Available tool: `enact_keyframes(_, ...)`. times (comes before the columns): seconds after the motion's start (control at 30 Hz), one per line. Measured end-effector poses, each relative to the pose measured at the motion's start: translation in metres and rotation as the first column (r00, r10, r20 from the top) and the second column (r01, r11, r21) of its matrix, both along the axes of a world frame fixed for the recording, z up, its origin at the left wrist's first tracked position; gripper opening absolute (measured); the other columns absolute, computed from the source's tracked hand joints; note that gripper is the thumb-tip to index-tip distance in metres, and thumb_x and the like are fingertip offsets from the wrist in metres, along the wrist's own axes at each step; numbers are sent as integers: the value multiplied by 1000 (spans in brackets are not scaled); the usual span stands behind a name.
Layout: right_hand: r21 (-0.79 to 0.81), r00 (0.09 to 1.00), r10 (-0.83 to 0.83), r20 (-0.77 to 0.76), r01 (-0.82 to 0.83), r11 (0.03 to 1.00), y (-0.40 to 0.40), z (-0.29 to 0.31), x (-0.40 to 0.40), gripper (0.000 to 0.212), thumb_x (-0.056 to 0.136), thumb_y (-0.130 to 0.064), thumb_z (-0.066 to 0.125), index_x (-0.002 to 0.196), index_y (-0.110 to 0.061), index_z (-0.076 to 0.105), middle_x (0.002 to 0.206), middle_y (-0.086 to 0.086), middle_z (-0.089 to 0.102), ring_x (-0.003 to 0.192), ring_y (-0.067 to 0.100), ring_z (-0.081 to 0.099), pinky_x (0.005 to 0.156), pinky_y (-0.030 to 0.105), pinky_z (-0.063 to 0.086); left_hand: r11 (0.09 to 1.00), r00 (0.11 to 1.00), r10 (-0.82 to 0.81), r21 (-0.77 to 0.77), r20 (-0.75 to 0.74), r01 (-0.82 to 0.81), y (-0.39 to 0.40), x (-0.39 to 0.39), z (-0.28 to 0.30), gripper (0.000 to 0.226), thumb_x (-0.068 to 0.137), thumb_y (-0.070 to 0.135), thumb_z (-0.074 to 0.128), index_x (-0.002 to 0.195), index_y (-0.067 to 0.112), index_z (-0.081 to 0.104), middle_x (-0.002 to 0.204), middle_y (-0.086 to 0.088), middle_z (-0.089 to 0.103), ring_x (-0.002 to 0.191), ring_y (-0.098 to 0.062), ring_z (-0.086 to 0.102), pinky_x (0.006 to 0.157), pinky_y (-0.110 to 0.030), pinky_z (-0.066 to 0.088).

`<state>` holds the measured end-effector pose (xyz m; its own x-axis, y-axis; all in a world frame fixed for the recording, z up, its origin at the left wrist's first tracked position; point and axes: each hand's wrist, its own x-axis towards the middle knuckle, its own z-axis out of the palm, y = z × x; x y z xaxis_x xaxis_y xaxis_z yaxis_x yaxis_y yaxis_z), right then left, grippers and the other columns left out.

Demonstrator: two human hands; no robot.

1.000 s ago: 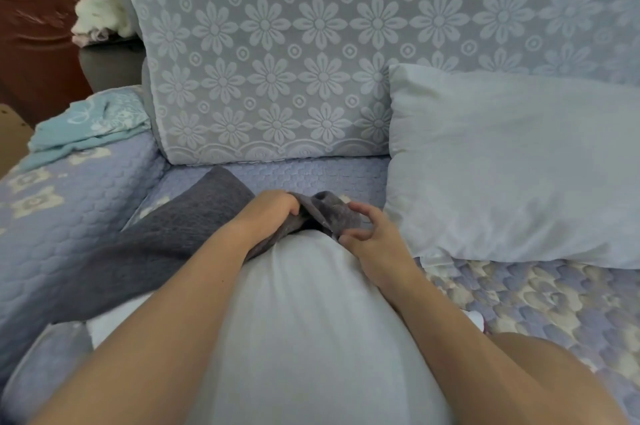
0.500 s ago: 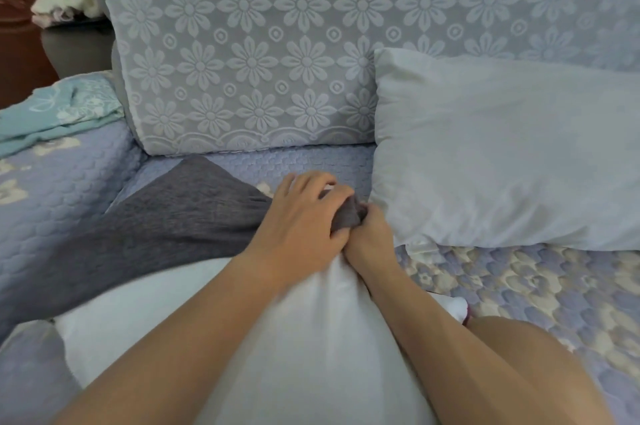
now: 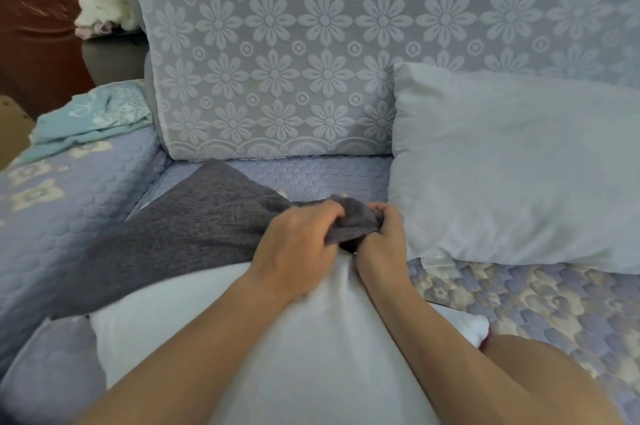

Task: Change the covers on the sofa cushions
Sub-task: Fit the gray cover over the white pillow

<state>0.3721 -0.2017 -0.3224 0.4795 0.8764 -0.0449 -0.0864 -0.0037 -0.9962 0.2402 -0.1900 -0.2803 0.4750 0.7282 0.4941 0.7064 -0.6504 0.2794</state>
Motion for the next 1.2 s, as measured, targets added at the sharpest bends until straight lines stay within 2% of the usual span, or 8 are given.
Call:
enact_keyframes(0.2,14,992,66,111,-68,998,0,6,-6,33,79,12,50,94,-18,52,84,-7,62,72,-8,56,68,14,42,870,823,388,-131,-415,-476,41,8,0,33,92,14,50,125,19,44,119,-11,54,102,-41,62,71,-41,43)
enact_keyframes(0.3,-75,929,175,327,-159,984,0,1,-7,26,82,-6,70,97,-17,51,81,-13,60,76,-4,59,62,13,41,866,855,496,12,-151,-500,61,5,-4,28,88,0,53,113,10,59,111,-13,57,97,-38,61,68,-42,43)
enact_keyframes(0.4,-181,866,208,455,-138,974,3,-8,-1,24,85,-10,65,100,-19,49,81,-12,60,81,17,61,61,25,36,978,945,195,19,262,-207,41,3,-20,22,85,0,66,107,6,67,94,-9,69,86,-24,65,76,-37,52)
enact_keyframes(0.5,-173,852,140,504,-59,983,6,-16,3,32,88,-16,59,120,-22,61,103,-3,66,96,19,63,80,30,45,996,972,-7,88,235,-14,6,-4,-44,8,90,13,69,94,6,69,80,-2,68,71,-16,63,65,-33,53)
enact_keyframes(0.73,-66,986,-117,116,125,990,-5,-4,-5,20,93,-17,55,94,-35,63,86,-13,69,82,1,63,84,34,54,985,992,125,119,1,-124,9,0,-34,41,77,44,69,106,16,65,89,4,67,73,-21,64,63,-38,52)
enact_keyframes(0.87,-12,990,-127,66,128,992,-8,-5,-5,55,83,12,43,110,-31,64,99,-16,68,94,0,63,93,25,51,945,940,316,125,-130,-301,10,2,-38,32,81,24,67,109,16,54,88,-4,59,67,-28,61,53,-35,39)
enact_keyframes(1.0,69,933,113,342,-144,987,-6,-13,-17,62,64,13,41,100,-32,63,91,-15,67,88,7,62,83,27,50,791,773,610,-200,177,-578,35,3,-33,39,88,8,59,125,18,54,116,-7,59,97,-35,63,78,-44,48)
enact_keyframes(1.2,-82,781,361,511,-373,924,-5,-11,-10,38,79,-8,66,106,-32,53,90,-13,64,82,2,60,70,22,45,922,700,366,-139,613,-361,29,-5,-39,34,83,-8,62,110,10,72,111,-2,69,107,-14,64,98,-26,49)
